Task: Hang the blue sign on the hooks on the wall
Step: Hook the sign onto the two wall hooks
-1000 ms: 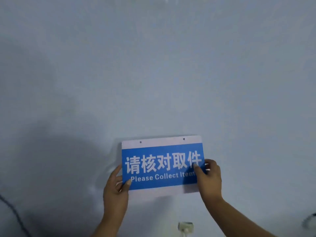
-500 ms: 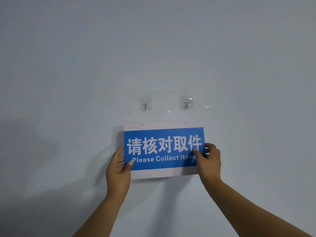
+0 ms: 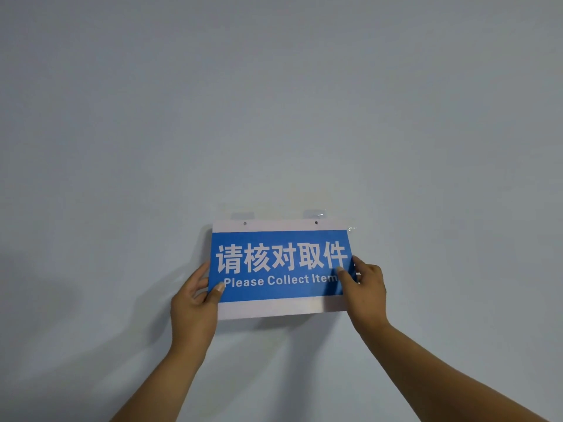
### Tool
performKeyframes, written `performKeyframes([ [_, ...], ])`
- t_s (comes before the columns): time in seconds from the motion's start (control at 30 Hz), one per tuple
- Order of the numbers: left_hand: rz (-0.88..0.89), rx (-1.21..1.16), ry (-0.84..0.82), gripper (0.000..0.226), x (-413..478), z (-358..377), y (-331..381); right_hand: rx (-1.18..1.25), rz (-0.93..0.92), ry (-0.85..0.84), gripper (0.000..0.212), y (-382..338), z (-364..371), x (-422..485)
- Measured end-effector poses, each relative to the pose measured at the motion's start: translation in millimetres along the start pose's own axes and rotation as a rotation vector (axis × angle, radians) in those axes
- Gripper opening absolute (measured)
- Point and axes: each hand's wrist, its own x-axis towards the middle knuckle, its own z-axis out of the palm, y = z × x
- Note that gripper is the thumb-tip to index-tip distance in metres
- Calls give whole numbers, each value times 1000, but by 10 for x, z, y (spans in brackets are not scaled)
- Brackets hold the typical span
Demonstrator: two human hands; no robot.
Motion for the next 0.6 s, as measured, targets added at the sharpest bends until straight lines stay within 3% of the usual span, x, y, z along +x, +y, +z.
performKeyframes([
  [0.2,-21,31,10,47,34,-55,59,-91,-61,-55,34,75,-60,-26],
  [0.6,-44,84,2,44,-109,-114,95,-113,-33,-88,40,41,-148,-128],
])
